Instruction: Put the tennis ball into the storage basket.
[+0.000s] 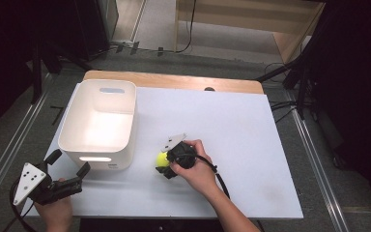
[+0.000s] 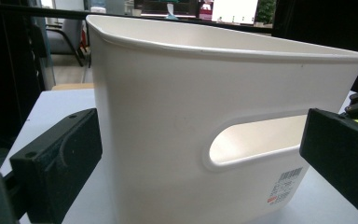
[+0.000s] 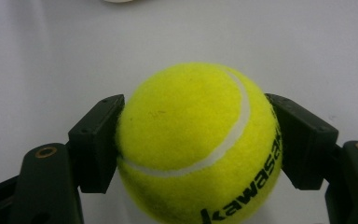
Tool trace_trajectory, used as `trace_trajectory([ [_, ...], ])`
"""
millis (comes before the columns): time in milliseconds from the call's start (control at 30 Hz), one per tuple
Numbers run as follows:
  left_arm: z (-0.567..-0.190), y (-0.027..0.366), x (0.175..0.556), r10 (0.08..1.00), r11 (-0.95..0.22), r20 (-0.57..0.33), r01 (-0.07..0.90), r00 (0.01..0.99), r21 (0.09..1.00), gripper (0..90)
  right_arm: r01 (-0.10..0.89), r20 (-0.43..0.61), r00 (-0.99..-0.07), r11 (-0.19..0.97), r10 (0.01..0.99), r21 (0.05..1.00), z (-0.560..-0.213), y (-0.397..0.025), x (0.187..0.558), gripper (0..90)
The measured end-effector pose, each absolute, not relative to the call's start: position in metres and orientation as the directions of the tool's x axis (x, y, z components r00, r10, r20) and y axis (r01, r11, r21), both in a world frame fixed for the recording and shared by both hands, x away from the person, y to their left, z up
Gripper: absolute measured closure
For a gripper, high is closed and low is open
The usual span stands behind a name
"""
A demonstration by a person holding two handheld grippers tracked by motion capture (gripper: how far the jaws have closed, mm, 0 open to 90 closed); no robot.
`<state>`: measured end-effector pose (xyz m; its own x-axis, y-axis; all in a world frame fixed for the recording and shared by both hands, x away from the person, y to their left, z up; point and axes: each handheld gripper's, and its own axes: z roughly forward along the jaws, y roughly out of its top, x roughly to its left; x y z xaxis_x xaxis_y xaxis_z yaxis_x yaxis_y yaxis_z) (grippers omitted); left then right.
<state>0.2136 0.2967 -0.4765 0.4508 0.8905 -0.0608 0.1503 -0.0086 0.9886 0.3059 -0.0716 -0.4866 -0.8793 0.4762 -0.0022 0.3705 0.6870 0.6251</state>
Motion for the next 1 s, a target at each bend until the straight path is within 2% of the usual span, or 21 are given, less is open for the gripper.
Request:
trace_trajectory([
  [1000,-0.476,0.297,0.214,0.89,-0.006,-0.063,0.15,0.452,0.989,0.0,0.339,0.028,-0.902,0.669,0.43,0.661,-0.453,-0.072,0.306,23.7],
])
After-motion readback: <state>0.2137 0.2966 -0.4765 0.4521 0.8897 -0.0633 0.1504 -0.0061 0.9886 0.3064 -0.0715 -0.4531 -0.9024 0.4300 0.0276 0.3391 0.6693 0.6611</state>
